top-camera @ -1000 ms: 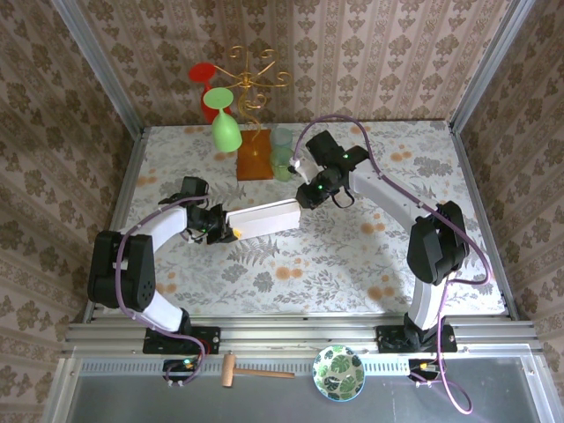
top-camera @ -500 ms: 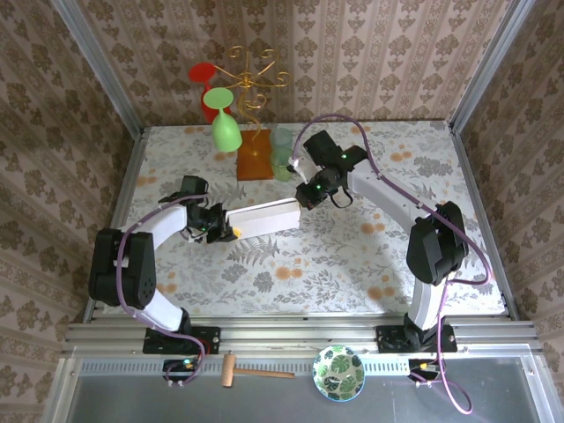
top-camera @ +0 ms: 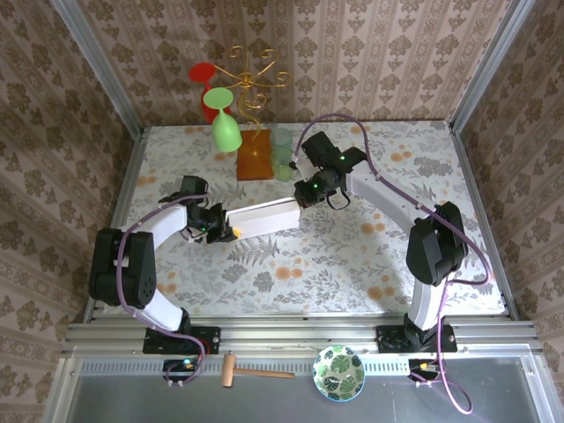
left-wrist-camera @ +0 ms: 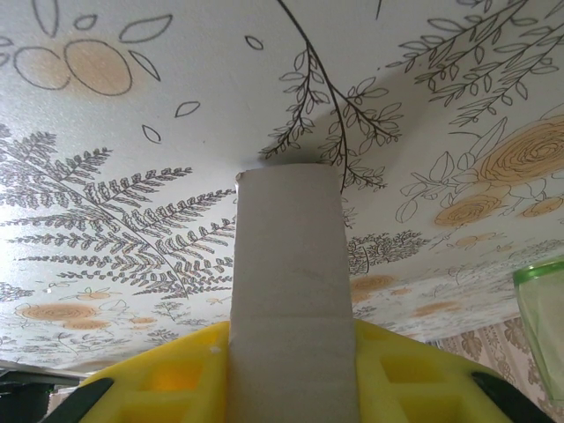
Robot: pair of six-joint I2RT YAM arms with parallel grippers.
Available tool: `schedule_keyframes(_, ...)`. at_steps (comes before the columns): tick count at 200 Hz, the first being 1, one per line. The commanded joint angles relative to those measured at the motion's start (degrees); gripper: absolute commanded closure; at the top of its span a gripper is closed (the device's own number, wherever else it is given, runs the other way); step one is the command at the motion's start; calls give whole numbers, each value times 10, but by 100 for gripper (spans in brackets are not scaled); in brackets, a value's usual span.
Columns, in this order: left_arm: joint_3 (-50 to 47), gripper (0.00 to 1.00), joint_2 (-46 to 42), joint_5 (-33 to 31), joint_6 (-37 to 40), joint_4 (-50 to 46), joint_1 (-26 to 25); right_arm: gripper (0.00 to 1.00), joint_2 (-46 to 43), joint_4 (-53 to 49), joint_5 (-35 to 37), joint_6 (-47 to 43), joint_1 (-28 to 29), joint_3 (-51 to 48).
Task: Fold the paper box
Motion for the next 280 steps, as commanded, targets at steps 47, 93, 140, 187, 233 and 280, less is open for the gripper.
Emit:
schedule_keyframes(47, -9, 92, 13, -21, -11, -3, 5, 100, -31, 46, 10, 78, 13, -41)
schedule_keyframes(93, -9, 92, 14, -21, -14, 2, 5, 100, -39, 62, 36, 83, 24, -62)
schedule_keyframes(140, -13, 92, 14, -20, -16, 10, 5, 100, -58, 109, 50, 86, 29, -116)
schedule_keyframes(187, -18, 90, 17, -16, -20, 25, 6, 100, -66, 161, 70, 95, 39, -146)
schedule_keyframes(233, -31, 84, 16, -9, -23, 52, 10, 100, -64, 193, 94, 99, 51, -167)
schedule_keyframes(280, -61, 56, 16, 6, -28, 135, 21, 100, -54, 196, 124, 98, 57, -165)
